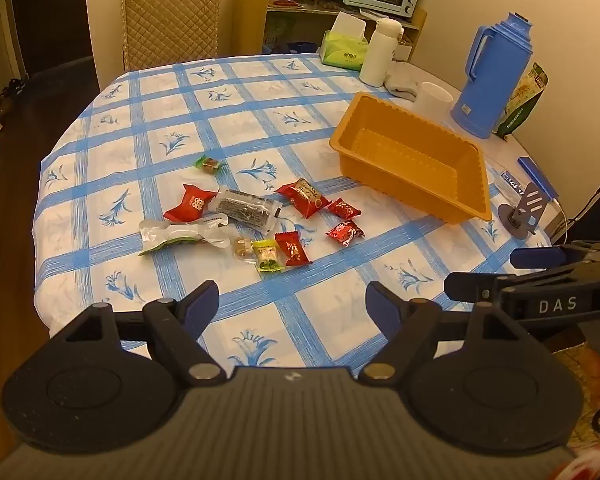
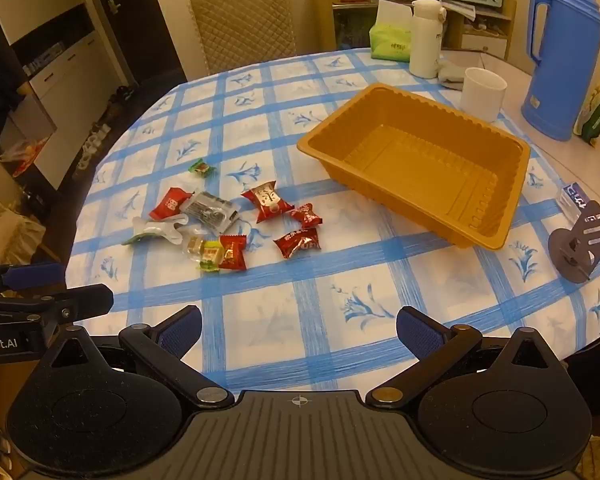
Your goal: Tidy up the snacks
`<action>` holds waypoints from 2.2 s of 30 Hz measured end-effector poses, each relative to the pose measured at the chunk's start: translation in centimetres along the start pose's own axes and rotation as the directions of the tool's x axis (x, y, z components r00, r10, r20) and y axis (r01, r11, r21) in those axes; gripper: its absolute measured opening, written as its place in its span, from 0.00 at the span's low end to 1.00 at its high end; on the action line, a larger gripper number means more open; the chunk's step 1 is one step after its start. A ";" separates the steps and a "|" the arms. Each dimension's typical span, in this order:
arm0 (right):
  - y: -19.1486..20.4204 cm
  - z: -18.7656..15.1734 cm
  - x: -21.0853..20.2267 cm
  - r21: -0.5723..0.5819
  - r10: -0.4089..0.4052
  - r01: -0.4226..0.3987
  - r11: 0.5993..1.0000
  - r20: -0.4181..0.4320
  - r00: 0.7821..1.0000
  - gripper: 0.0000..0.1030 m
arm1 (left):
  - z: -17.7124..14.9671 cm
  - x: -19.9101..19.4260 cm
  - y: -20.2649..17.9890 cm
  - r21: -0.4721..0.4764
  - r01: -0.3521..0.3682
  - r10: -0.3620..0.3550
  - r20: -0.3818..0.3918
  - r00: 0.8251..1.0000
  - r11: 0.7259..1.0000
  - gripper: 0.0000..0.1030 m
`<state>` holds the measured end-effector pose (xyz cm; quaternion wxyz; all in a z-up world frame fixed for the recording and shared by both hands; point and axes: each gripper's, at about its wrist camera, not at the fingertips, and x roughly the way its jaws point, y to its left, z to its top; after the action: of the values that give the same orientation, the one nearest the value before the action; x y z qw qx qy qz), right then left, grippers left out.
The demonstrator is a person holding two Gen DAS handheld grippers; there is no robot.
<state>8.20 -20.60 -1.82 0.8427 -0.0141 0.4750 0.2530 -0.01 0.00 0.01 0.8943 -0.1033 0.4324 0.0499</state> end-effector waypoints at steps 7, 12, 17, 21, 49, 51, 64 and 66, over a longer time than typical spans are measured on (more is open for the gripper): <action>0.1 0.2 0.3 -0.001 -0.003 0.003 1.000 -0.005 1.000 1.00 | 0.0 0.0 0.0 -0.001 0.000 0.000 -0.001 1.000 1.000 0.77; 0.0 0.3 0.4 -0.003 -0.001 0.001 1.000 -0.004 1.000 1.00 | 0.0 0.0 0.0 -0.003 0.001 -0.001 -0.004 1.000 1.000 0.77; 0.0 0.5 0.5 -0.003 -0.003 0.003 1.000 -0.008 1.000 1.00 | 0.0 0.0 0.0 -0.004 0.002 -0.002 -0.006 1.000 1.000 0.77; 0.2 0.6 0.6 -0.003 -0.002 0.002 1.000 -0.007 1.000 1.00 | 0.0 0.0 0.0 -0.004 0.002 -0.002 -0.005 1.000 1.000 0.77; 0.5 0.5 0.6 -0.005 -0.001 0.001 1.000 -0.008 1.000 1.00 | 0.0 0.0 0.0 -0.005 0.003 -0.003 -0.004 1.000 1.000 0.77; 0.4 0.5 0.5 -0.004 -0.001 0.001 1.000 -0.008 1.000 1.00 | 0.0 0.0 0.0 -0.006 0.003 -0.003 -0.005 1.000 1.000 0.77; 0.6 0.6 0.6 -0.004 -0.001 0.001 1.000 -0.008 1.000 1.00 | 0.0 0.0 0.0 -0.006 0.004 -0.004 -0.004 1.000 1.000 0.77; 0.6 0.6 0.6 -0.005 -0.001 0.001 1.000 -0.008 1.000 1.00 | 0.0 0.0 0.0 -0.006 0.004 -0.004 -0.004 1.000 1.000 0.77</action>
<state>8.66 -19.62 -1.88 0.8410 -0.0174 0.4775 0.2537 -0.02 0.00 0.02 0.8933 -0.1070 0.4339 0.0490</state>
